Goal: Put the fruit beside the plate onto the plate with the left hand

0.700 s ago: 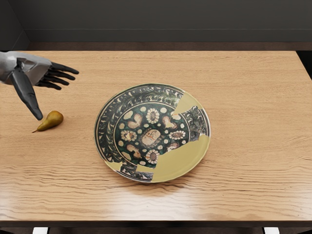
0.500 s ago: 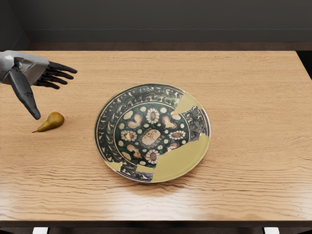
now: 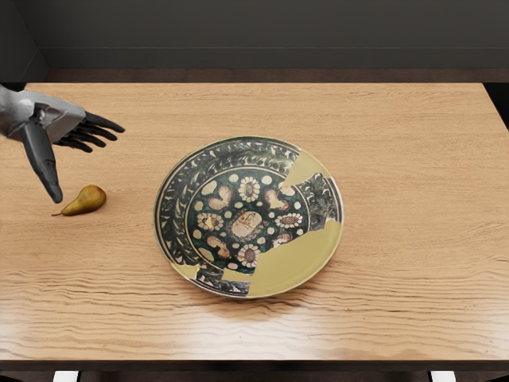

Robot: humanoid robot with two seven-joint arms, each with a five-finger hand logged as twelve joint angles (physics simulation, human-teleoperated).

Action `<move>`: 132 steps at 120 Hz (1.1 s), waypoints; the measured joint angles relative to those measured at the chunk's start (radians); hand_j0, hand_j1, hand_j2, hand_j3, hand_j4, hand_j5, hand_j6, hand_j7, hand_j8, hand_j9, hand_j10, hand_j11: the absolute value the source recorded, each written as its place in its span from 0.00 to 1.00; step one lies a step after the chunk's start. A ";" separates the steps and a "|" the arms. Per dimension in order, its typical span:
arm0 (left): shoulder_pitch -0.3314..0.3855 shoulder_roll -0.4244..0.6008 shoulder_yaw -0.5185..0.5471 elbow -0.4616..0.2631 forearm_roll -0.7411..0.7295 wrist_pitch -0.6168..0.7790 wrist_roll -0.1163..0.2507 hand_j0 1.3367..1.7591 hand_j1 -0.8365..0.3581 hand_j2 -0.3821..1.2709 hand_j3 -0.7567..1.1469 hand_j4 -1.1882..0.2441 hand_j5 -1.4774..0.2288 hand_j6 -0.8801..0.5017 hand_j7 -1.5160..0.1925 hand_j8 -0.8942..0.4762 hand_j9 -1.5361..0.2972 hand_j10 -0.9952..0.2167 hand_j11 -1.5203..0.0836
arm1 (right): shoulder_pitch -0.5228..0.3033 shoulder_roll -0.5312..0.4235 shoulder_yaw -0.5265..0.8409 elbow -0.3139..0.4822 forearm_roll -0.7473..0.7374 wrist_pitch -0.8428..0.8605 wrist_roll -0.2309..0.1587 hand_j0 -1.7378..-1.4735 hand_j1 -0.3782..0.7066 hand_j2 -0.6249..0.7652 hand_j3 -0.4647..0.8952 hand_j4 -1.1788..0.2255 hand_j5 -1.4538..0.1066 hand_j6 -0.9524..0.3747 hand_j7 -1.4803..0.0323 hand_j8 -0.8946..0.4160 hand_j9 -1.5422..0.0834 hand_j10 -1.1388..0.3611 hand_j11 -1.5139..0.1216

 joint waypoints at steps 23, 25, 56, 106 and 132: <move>0.013 -0.140 0.157 0.013 -0.172 0.364 0.000 0.76 0.98 0.23 0.40 0.82 0.86 0.63 0.88 0.65 0.83 0.81 0.94 | 0.000 0.000 0.000 0.000 0.000 0.000 0.000 0.30 0.04 0.45 0.34 0.83 0.92 0.71 0.97 0.67 0.94 0.75 0.92; 0.016 -0.149 0.165 0.011 -0.183 0.406 0.000 0.76 0.98 0.23 0.40 0.82 0.86 0.63 0.88 0.65 0.83 0.81 0.94 | 0.000 0.000 0.000 0.000 0.000 0.000 0.000 0.30 0.04 0.45 0.34 0.83 0.92 0.71 0.97 0.67 0.94 0.75 0.92; 0.054 -0.270 0.191 -0.074 -0.241 0.819 0.048 0.76 0.98 0.23 0.40 0.82 0.86 0.63 0.88 0.65 0.83 0.81 0.94 | 0.000 0.000 0.000 0.000 0.000 0.000 0.000 0.30 0.04 0.45 0.34 0.83 0.92 0.71 0.97 0.67 0.94 0.75 0.92; 0.133 -0.342 0.125 -0.234 -0.251 1.102 0.079 0.76 0.98 0.23 0.40 0.82 0.86 0.63 0.88 0.65 0.83 0.81 0.94 | 0.000 0.000 0.000 0.000 0.000 0.000 0.000 0.30 0.04 0.45 0.34 0.83 0.92 0.71 0.97 0.67 0.94 0.75 0.92; 0.152 -0.355 0.132 -0.240 -0.249 1.106 0.112 0.76 0.98 0.23 0.40 0.82 0.86 0.63 0.88 0.64 0.83 0.81 0.94 | 0.000 0.000 0.000 0.000 0.000 0.000 0.000 0.30 0.04 0.45 0.34 0.83 0.92 0.71 0.97 0.67 0.94 0.75 0.92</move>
